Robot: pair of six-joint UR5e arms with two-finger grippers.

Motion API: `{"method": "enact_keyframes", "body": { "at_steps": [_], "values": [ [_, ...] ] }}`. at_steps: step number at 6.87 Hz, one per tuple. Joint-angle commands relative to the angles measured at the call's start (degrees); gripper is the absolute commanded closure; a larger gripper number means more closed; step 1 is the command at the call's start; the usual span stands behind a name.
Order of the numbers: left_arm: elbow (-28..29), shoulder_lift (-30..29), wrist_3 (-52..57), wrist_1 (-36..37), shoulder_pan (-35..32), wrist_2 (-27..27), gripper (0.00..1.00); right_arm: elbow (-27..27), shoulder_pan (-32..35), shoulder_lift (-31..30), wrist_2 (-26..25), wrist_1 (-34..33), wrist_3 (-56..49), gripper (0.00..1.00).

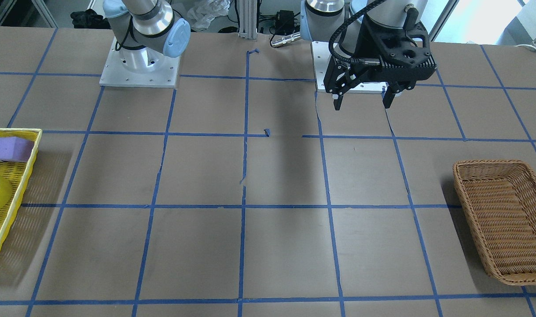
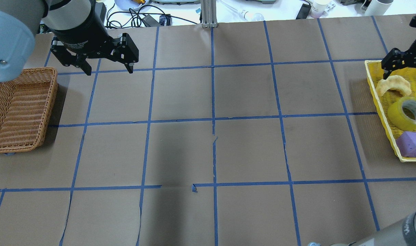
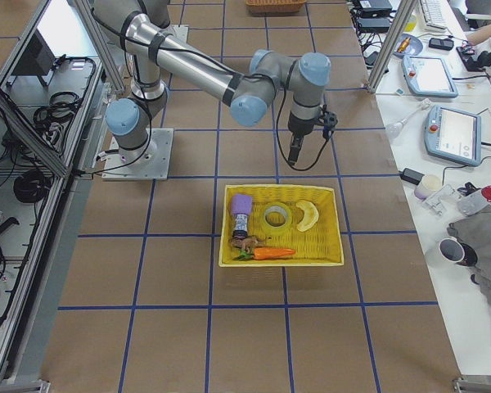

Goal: Transfer tape with both arms
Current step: 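Move the right gripper over the yellow basket toward the clear tape roll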

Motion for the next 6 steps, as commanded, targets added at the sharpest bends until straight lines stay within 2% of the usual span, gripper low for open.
{"method": "enact_keyframes", "body": {
  "at_steps": [1,4,6],
  "values": [
    [0.0,0.1,0.1,0.0,0.0,0.1,0.00,1.5,-3.8,4.9,0.2,-2.4,0.3,0.16],
    [-0.1,0.0,0.1,0.0,0.1,0.1,0.00,1.8,-5.6,9.1,-0.6,-7.0,-0.1,0.13],
    [0.0,0.2,0.1,0.0,0.1,0.2,0.00,1.8,-5.6,9.4,-0.7,-7.2,-0.1,0.13]
  ]
}}
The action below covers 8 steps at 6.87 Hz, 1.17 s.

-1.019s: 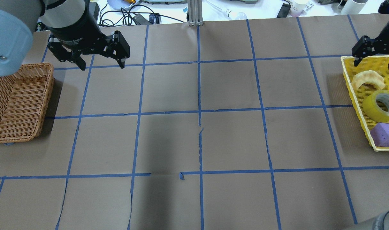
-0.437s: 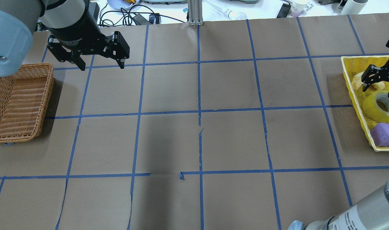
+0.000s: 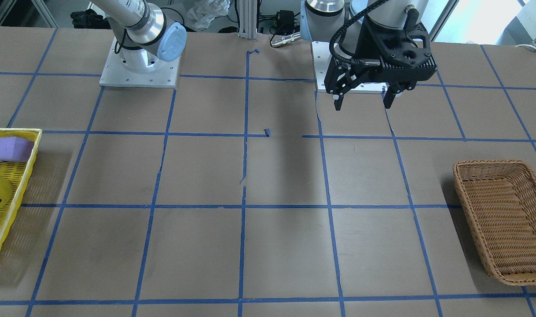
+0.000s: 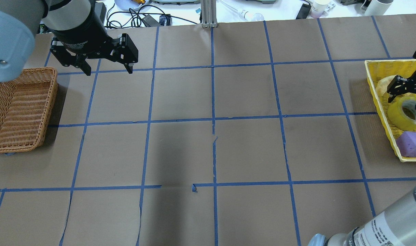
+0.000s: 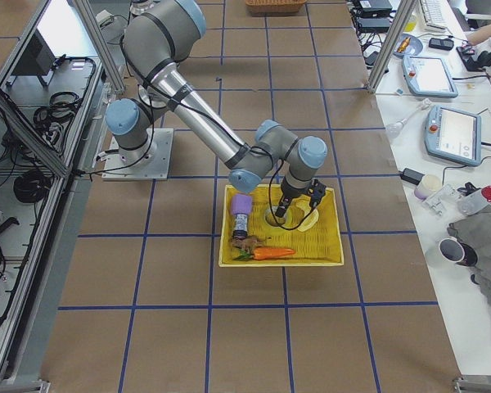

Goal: Transfer tape with both arms
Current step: 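Move the right gripper over the yellow basket toward the clear tape roll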

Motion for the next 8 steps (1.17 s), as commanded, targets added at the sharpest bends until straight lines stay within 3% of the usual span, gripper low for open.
{"method": "enact_keyframes", "body": {
  "at_steps": [1,2,3,5,6,8],
  "values": [
    [0.1,0.1,0.0,-0.1,0.0,0.1,0.00,0.1,0.0,0.8,0.0,-0.3,0.2,0.19],
    [0.1,0.1,0.0,-0.1,0.0,0.1,0.00,0.2,0.0,0.8,0.6,-0.4,-0.4,0.52],
    [0.1,0.1,0.0,-0.1,0.0,0.1,0.00,0.5,0.0,0.8,0.6,-1.1,-0.4,0.53],
    [0.1,0.1,0.0,-0.1,0.0,0.1,0.00,0.6,0.0,0.3,0.3,-1.1,-4.1,0.90],
    [0.1,0.1,0.0,-0.1,0.0,0.1,0.00,0.2,0.0,0.1,-0.3,-1.0,-5.4,1.00],
    [0.1,0.1,0.0,-0.1,0.0,0.1,0.00,0.1,0.7,-5.9,-1.0,1.0,-5.5,1.00]
  ]
}}
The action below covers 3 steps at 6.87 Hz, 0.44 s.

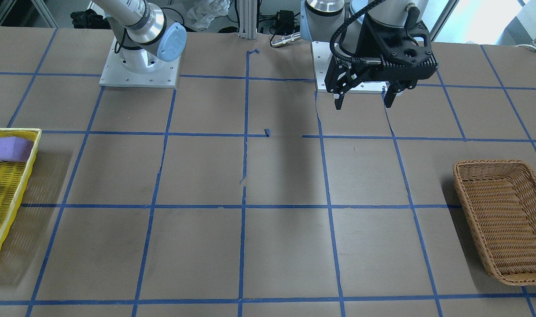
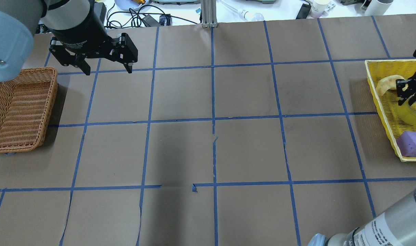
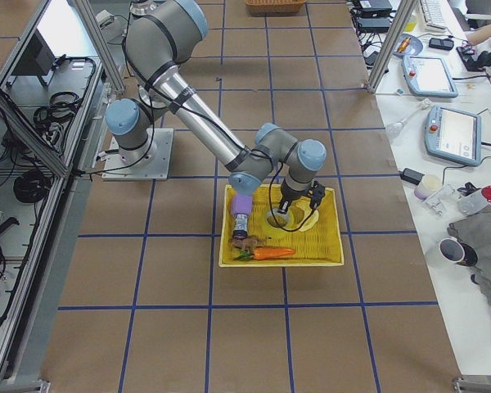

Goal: Transfer tape with both arms
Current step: 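Close the right gripper on the tape roll's rim and lift it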

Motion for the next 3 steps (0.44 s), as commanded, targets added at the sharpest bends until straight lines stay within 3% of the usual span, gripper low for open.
{"method": "enact_keyframes", "body": {
  "at_steps": [1,3],
  "values": [
    [0.0,0.0,0.0,0.0,0.0,0.0,0.00,-0.5,2.7,-8.0,0.4,5.8,0.0,1.00],
    [-0.1,0.0,0.0,0.0,0.0,0.0,0.00,-1.0,18.3,-13.5,-1.5,7.1,7.9,1.00]
  ]
}}
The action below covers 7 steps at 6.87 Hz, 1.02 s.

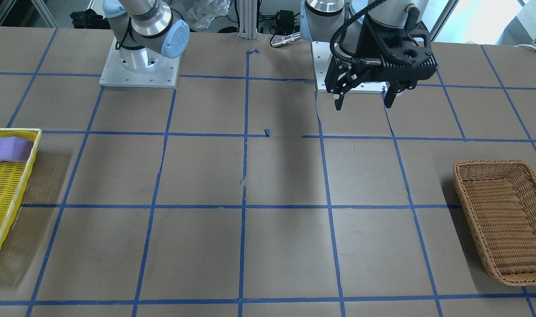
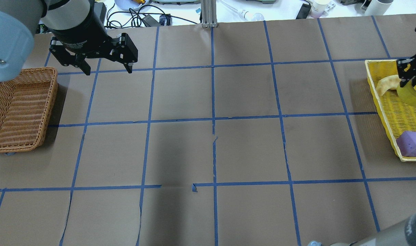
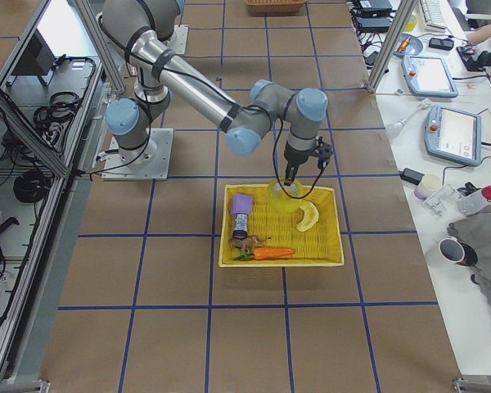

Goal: Transfer tape with both arms
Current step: 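Close the right gripper on the tape roll's rim and lift it, then carry the tape roll to the table center and set it down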

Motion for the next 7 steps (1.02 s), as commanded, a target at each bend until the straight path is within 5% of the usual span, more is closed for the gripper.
{"method": "enact_keyframes", "body": {
  "at_steps": [1,4,7],
  "values": [
    [0.1,0.0,0.0,0.0,0.0,0.0,0.00,-0.2,17.0,-2.7,-0.6,4.7,17.4,1.00],
    [0.0,0.2,0.0,-0.2,0.0,-0.1,0.00,-0.7,39.0,5.1,6.9,-1.5,50.1,1.00],
    [0.0,0.2,0.0,-0.2,0.7,-0.3,0.00,-1.7,48.6,13.4,10.6,-9.7,63.8,1.00]
  ]
}}
